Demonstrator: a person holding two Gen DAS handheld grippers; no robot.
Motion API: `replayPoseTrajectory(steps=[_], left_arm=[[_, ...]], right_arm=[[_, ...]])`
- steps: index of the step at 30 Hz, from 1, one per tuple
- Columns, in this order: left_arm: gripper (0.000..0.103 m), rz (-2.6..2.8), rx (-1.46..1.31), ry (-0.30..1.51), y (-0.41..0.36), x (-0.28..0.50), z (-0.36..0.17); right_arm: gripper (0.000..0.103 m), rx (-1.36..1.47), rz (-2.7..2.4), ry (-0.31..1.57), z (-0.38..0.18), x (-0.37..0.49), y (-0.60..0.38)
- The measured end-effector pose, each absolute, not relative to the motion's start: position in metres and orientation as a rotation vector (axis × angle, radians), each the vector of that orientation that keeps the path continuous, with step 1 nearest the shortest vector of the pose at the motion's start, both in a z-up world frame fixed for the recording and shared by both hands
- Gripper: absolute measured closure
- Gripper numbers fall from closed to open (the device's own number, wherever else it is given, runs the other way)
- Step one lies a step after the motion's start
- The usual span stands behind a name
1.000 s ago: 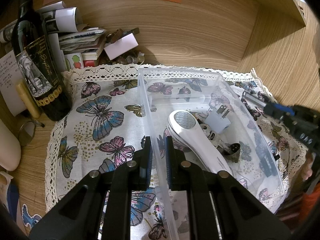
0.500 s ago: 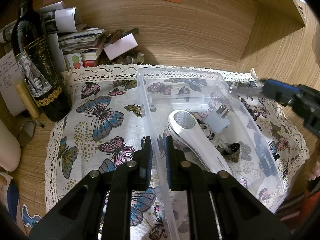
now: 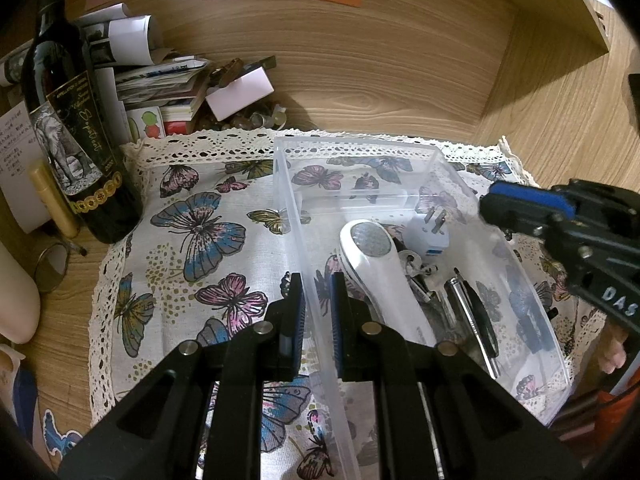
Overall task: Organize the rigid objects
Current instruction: 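Lower the metal pen into the box and open the right tool, then grasp the small black clip with the right tool and lift it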
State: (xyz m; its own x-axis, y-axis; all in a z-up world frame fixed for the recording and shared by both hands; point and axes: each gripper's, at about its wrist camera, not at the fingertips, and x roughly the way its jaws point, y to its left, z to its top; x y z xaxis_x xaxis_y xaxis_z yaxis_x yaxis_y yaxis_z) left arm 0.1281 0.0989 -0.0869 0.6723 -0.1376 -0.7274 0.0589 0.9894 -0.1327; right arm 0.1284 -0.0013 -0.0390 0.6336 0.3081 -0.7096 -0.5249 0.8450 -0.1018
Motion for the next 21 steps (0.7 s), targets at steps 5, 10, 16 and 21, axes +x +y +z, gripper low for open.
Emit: replayPoseTrajectory(steps=[5,10,16,21], left_arm=[[0.093,-0.112,-0.102,0.826,0.099,0.128,-0.087],[0.093,-0.11,-0.103,0.826,0.099,0.128,-0.087],[0.093,-0.111,-0.101,0.827,0.099,0.128,-0.087],[0.093,-0.11,-0.097,0.827,0.098,0.128,-0.087]], right_arm=[[0.08,-0.287,0.459,0.712,-0.025,0.121,-0.016],[0.072,-0.258,0.382,0.683,-0.014,0.113,-0.045],[0.068,-0.229,0.246,0.725,-0.022,0.106,-0.087],[0.068,-0.224,0.166,0.812,-0.051,0.097,-0.109]])
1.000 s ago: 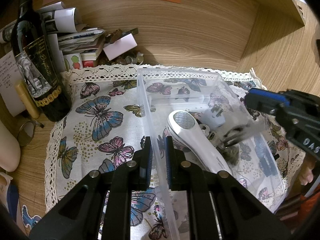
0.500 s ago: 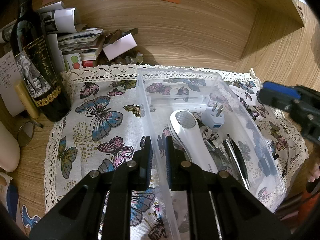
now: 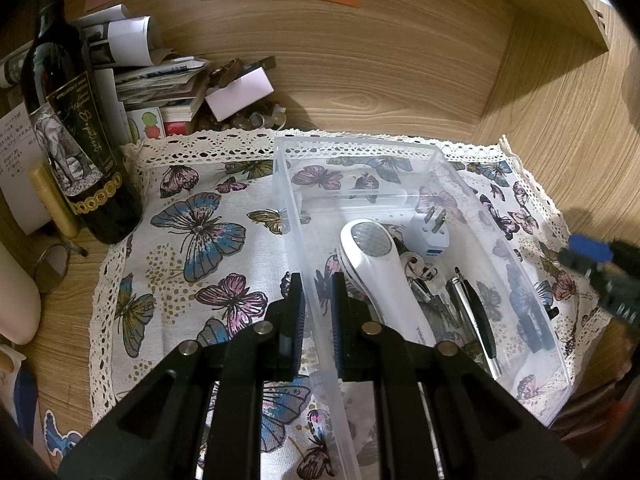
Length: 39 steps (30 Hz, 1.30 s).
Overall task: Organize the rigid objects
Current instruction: 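Grasp the small black clip with the right tool and lift it, then lower the black clip into the box and open the right tool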
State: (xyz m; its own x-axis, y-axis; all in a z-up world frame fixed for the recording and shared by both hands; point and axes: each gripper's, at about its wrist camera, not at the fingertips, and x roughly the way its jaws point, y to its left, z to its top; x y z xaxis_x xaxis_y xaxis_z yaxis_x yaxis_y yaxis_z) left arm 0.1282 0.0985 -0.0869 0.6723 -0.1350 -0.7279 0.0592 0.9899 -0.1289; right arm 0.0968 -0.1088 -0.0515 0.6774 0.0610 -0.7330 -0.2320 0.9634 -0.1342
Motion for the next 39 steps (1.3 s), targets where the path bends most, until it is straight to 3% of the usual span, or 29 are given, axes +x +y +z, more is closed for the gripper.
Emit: replayPoseTrajectory(steps=[14,17,21,39], left_arm=[[0.093,-0.11,-0.095,0.826,0.099,0.128,-0.087],[0.093,-0.11,-0.093,0.825,0.099,0.128,-0.087],[0.093,-0.109,-0.091,0.825,0.098,0.128,-0.087],[0.093,-0.114,-0.096,0.828,0.099,0.128,-0.087]], right_arm=[[0.068,-0.132,0.111,0.991,-0.113,0.081,-0.133],[0.077,-0.135,0.121,0.993,-0.116,0.074,-0.134],[0.08,-0.126,0.127,0.974,-0.109,0.072,-0.134],[0.08,-0.207,0.192,0.735,-0.042,0.104,-0.094]])
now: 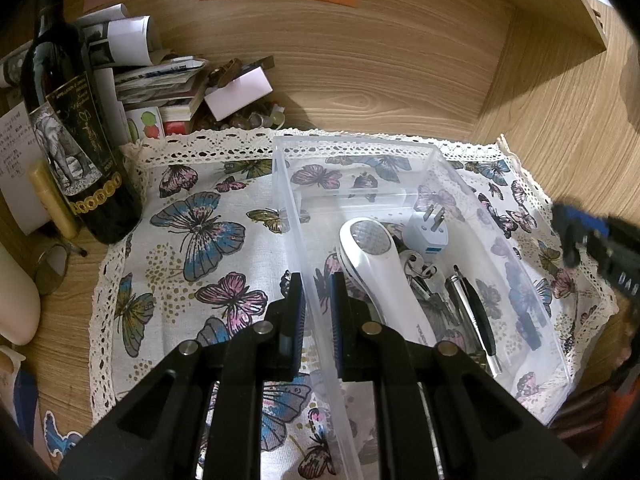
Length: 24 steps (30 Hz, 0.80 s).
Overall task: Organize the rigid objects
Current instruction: 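Lower the black clip into the box and open the right tool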
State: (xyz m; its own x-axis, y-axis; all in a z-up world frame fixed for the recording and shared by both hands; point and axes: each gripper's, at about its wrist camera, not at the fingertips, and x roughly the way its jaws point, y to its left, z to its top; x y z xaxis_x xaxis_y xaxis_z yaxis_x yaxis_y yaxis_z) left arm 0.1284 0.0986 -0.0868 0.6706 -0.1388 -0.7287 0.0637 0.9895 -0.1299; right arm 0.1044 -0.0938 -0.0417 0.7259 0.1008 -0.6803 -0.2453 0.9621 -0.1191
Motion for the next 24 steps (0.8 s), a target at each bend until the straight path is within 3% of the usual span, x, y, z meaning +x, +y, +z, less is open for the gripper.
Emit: replayPoseTrajectory(steps=[11,24], left_arm=[[0.093,-0.114,-0.092,0.827,0.098,0.128,-0.087],[0.093,-0.116,-0.094,0.826,0.097,0.128,-0.088]], right_arm=[[0.08,-0.291,0.335,0.653,-0.022,0.128,-0.036],[0.08,-0.328,0.477,0.827,-0.061,0.141,0.0]])
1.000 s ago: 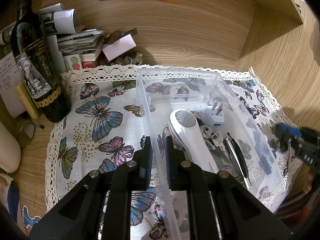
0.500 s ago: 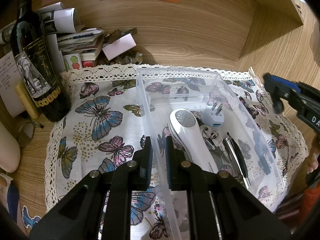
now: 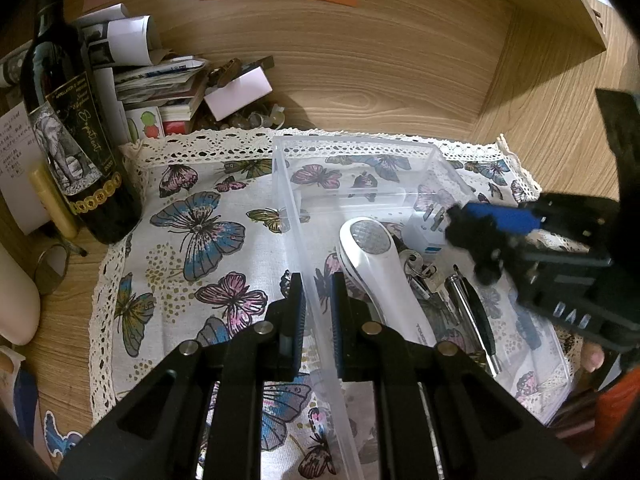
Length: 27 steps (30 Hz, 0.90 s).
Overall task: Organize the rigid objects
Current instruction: 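Lower the black clip into the box and open the right tool, then grasp the black USB dongle with the right tool and lift it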
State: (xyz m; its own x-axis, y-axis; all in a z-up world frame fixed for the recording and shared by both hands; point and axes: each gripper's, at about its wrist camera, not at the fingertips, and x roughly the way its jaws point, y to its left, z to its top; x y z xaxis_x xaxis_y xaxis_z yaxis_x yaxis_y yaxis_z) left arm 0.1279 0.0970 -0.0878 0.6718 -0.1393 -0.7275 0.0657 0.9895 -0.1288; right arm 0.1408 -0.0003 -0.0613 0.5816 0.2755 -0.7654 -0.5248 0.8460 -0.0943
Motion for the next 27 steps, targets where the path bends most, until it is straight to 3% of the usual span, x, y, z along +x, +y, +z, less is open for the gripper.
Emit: replayPoseTrajectory(steps=[12,14,16,21,24,27], left_arm=[[0.093,-0.116,-0.093,0.826,0.098,0.128,-0.088],[0.093,-0.116,-0.093,0.826,0.098,0.127,-0.088],[0.093,-0.116,-0.094,0.826,0.098,0.127,-0.088],[0.093,-0.116,-0.093,0.826,0.098,0.127,-0.088],[0.093,-0.117,-0.094,0.826,0.099,0.127,-0.088],[0.093,-0.117,-0.093,0.826,0.098,0.127,-0.088]], right_arm=[[0.079,-0.366,0.511,0.909,-0.077,0.139,0.006],[0.066,-0.367,0.509,0.891,-0.073,0.136,0.005],[0.062,-0.362,0.503,0.86,-0.066,0.131,0.003],[0.061,-0.353,0.484,0.793,-0.046,0.122,-0.003],[0.053,-0.341,0.466,0.756,-0.035,0.117,-0.012],[0.052,-0.348,0.428,0.718,-0.025,0.11,-0.023]])
